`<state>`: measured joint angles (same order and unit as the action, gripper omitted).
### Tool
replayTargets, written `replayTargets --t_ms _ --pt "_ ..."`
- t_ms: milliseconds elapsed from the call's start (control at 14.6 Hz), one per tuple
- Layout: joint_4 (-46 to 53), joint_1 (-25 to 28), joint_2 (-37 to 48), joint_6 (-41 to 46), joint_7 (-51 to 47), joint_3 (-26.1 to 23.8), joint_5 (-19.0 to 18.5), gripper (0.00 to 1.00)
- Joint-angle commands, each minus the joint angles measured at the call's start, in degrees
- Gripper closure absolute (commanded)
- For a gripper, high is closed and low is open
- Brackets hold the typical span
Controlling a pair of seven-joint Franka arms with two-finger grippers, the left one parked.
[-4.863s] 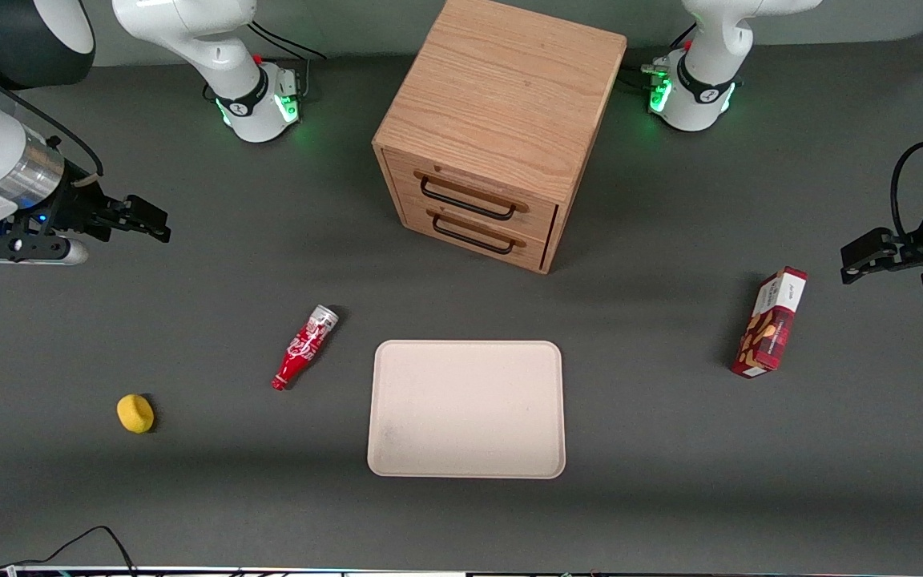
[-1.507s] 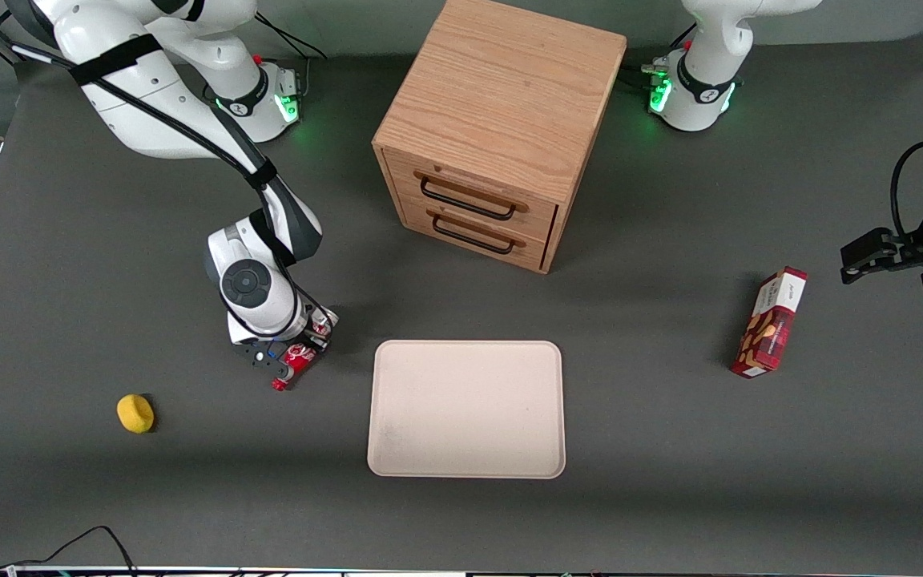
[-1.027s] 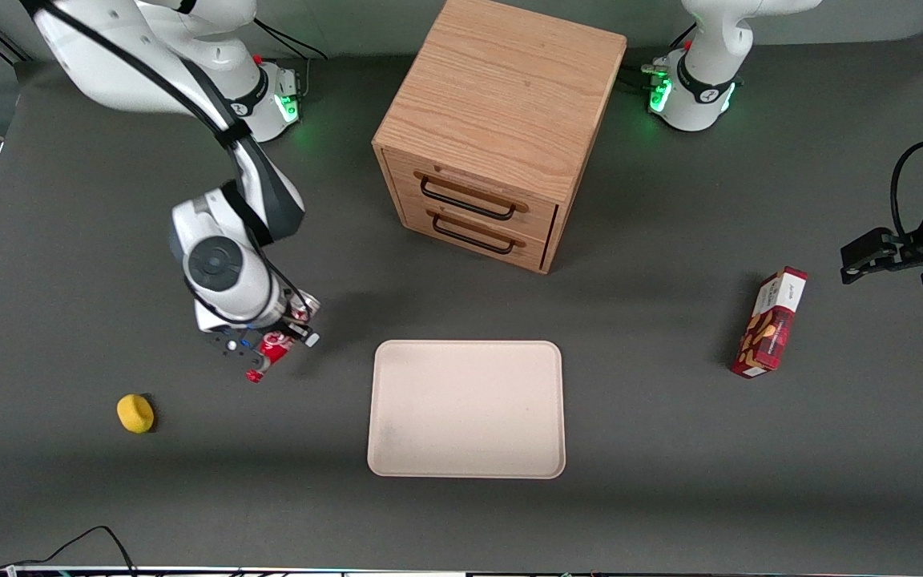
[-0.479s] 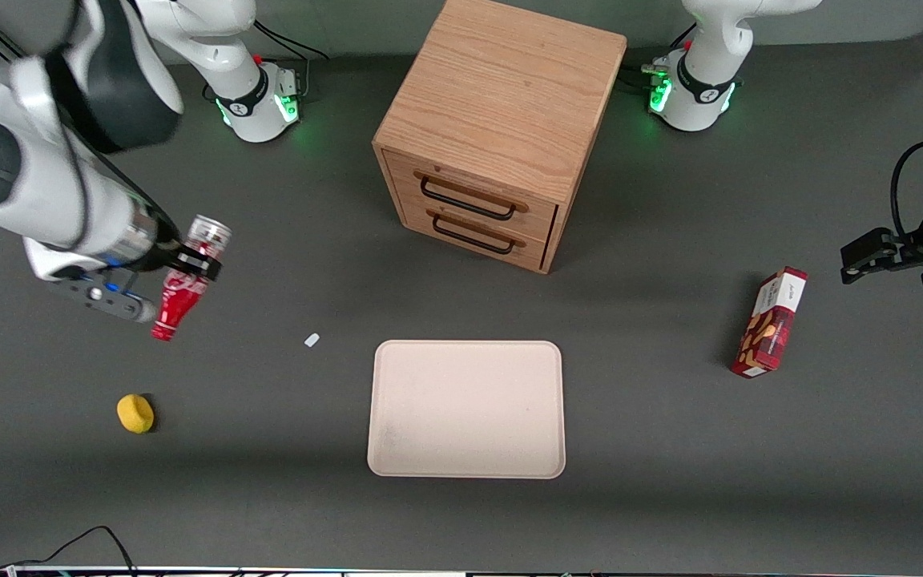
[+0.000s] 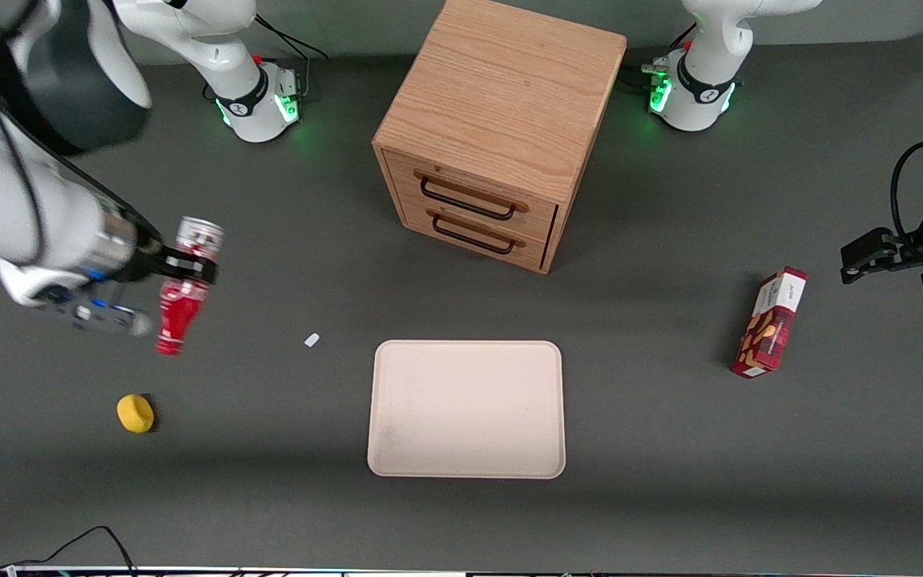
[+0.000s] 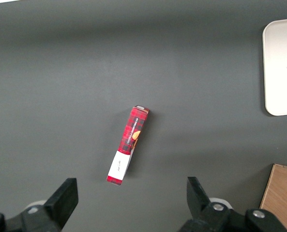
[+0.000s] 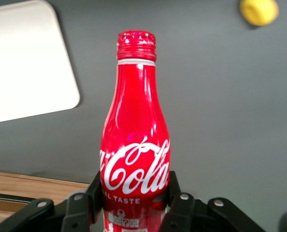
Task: Place coke bottle on tray
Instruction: 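Carry the held bottle over the cream tray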
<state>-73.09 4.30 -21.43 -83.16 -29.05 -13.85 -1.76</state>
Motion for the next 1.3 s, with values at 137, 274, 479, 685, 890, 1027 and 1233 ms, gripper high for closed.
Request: replayTargets --t_ms 137,274,479,685,890,1027,1233 --pt "22.27 15.10 -22.30 -2.41 -2.06 8.11 0.18 1.00" --pt "22.11 18.11 -25.92 -11.63 -3.55 10.33 0.62 1.00" --pt "22.11 19.78 -31.64 -19.82 -3.64 10.51 0.53 1.00" --pt "22.11 20.75 -36.12 -25.54 -3.64 10.60 0.18 1.00" --pt "22.02 21.80 -39.64 -30.20 -3.47 11.65 0.09 1.00" --pt "21.93 22.25 -40.79 -31.79 -2.77 12.36 0.09 1.00" --pt "21.93 22.25 -42.11 -33.73 -1.89 12.44 0.00 1.00"
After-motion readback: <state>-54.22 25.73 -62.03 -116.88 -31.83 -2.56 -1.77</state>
